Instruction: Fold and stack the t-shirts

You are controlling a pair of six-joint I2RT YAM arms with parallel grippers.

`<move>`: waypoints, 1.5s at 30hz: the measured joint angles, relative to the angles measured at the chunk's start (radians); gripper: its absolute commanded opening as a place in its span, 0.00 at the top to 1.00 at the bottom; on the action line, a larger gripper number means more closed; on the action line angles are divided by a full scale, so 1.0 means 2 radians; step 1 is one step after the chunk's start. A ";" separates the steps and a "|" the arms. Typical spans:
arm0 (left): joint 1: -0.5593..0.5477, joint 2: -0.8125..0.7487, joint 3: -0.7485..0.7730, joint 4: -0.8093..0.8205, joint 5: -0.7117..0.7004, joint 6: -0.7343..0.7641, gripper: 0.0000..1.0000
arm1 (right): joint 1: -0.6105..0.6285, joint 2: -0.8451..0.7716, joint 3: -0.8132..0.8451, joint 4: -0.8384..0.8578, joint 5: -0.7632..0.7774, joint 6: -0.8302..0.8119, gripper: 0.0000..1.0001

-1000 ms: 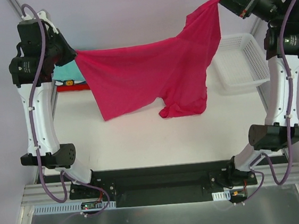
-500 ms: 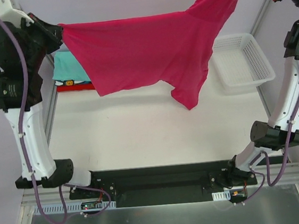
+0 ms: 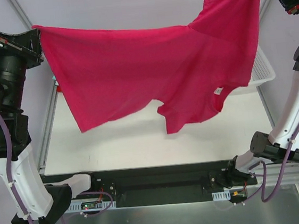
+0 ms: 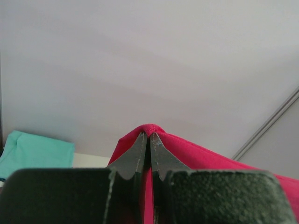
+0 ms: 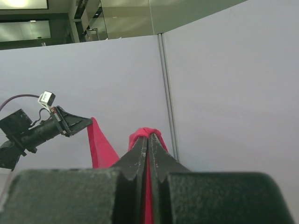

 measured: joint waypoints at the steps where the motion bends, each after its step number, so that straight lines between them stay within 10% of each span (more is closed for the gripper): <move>1: 0.000 0.001 -0.003 -0.001 0.000 0.000 1.00 | 0.000 -0.004 0.000 0.002 0.000 0.002 0.99; 34: -0.001 0.222 0.083 0.015 0.030 -0.029 1.00 | 0.000 0.177 0.013 0.040 0.039 0.046 0.99; 45: 0.000 0.132 -0.011 0.029 0.043 -0.029 1.00 | 0.000 0.111 -0.054 0.072 0.023 0.060 0.99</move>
